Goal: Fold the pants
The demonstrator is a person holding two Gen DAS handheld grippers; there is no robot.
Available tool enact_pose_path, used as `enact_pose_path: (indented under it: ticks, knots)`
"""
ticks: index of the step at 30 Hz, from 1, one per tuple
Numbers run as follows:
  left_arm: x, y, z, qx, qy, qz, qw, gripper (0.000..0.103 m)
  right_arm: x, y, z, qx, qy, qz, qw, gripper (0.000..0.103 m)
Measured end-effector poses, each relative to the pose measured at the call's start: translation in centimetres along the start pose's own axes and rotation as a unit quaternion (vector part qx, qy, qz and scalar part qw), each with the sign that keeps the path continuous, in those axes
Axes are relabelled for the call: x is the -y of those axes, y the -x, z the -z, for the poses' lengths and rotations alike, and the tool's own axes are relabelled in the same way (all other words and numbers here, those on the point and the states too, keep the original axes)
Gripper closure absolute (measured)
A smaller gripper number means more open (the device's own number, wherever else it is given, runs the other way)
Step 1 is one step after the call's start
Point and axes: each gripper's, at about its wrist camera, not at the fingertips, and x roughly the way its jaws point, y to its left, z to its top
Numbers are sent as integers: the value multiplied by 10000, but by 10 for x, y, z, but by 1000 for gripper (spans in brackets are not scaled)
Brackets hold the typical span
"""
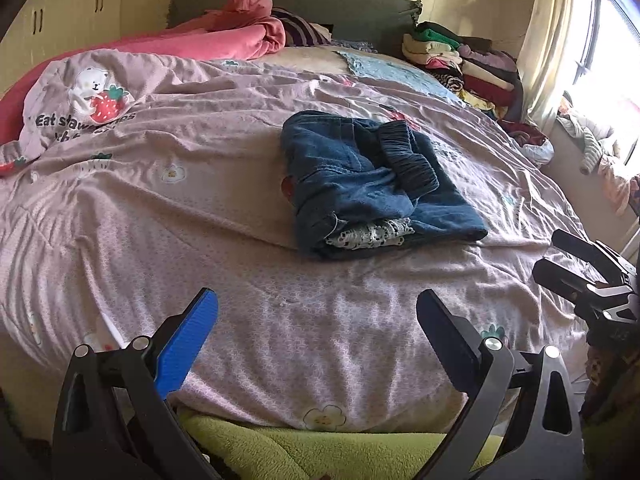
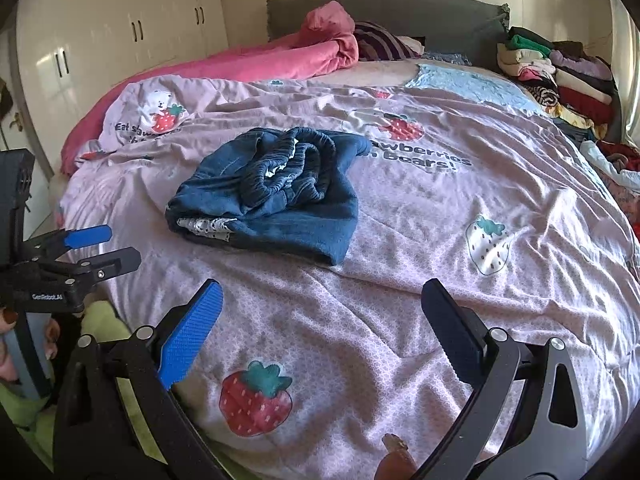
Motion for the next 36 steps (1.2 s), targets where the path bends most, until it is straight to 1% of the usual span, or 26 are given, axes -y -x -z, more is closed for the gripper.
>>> enact_pose_path:
  ticks: [36]
  knots:
    - [-1,11,-1,23,82,119,9999,4,1,5,-4,27,-3,42,10000,9]
